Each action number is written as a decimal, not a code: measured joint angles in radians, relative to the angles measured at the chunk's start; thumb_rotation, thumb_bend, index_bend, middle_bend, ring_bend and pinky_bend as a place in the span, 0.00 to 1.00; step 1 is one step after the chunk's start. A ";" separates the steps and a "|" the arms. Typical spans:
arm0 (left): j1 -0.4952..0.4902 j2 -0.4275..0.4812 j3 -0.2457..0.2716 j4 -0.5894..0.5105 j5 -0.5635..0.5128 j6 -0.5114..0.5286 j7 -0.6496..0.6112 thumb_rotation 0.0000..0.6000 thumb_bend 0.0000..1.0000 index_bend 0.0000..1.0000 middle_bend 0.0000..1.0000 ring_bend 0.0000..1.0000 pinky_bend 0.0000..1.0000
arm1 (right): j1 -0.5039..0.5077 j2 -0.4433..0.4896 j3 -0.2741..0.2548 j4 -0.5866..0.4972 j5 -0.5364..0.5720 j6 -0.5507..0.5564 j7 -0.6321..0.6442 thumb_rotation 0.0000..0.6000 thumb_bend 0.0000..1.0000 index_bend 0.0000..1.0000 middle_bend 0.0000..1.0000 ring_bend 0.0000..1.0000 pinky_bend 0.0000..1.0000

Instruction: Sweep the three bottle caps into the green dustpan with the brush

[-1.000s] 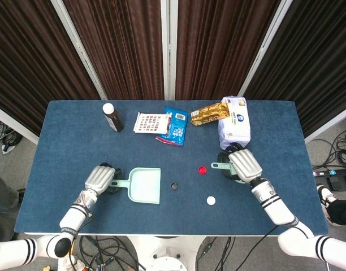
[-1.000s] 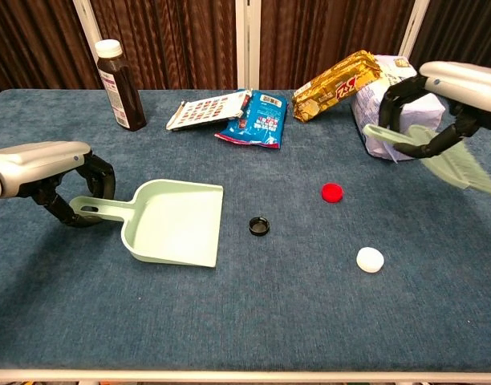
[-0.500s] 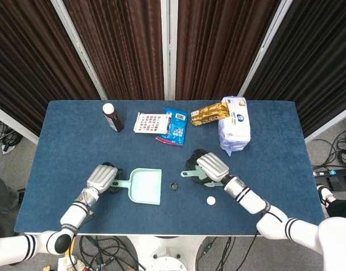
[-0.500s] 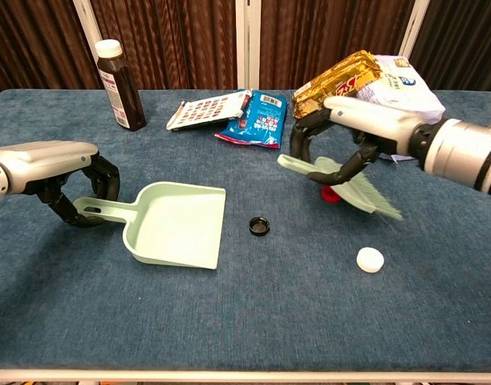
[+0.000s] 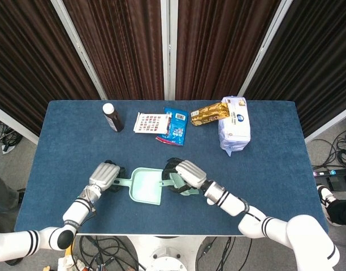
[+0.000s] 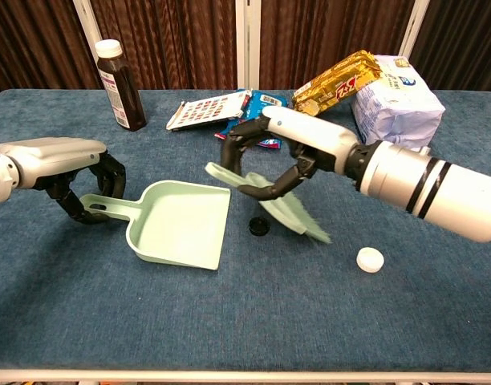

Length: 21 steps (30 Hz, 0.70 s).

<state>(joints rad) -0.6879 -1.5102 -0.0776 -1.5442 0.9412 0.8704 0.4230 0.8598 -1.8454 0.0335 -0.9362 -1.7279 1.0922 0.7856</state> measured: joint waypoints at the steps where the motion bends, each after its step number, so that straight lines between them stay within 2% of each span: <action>1: 0.000 -0.001 0.001 -0.001 0.000 0.001 0.000 1.00 0.39 0.58 0.54 0.35 0.22 | 0.005 -0.006 -0.002 -0.007 -0.001 0.003 0.016 1.00 0.63 0.76 0.67 0.29 0.19; 5: -0.002 -0.005 0.008 -0.001 0.008 0.006 -0.003 1.00 0.39 0.58 0.54 0.35 0.22 | 0.013 -0.012 -0.003 -0.040 -0.003 0.026 0.047 1.00 0.63 0.76 0.67 0.29 0.19; 9: -0.003 -0.009 0.010 0.004 0.022 0.007 -0.011 1.00 0.39 0.58 0.54 0.35 0.22 | -0.002 0.014 -0.003 -0.083 -0.002 0.075 0.020 1.00 0.63 0.76 0.67 0.29 0.19; 15: -0.010 -0.017 0.015 0.006 0.052 0.011 -0.019 1.00 0.39 0.58 0.54 0.35 0.22 | -0.068 0.121 -0.020 -0.230 0.024 0.115 -0.102 1.00 0.64 0.76 0.67 0.30 0.19; 21: -0.020 -0.028 0.011 0.017 0.036 0.003 -0.015 1.00 0.38 0.58 0.54 0.35 0.22 | -0.161 0.221 -0.066 -0.403 0.074 0.126 -0.255 1.00 0.65 0.76 0.67 0.31 0.19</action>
<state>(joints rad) -0.7081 -1.5378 -0.0666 -1.5271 0.9771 0.8735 0.4075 0.6990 -1.6247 -0.0323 -1.3390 -1.6534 1.2181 0.5304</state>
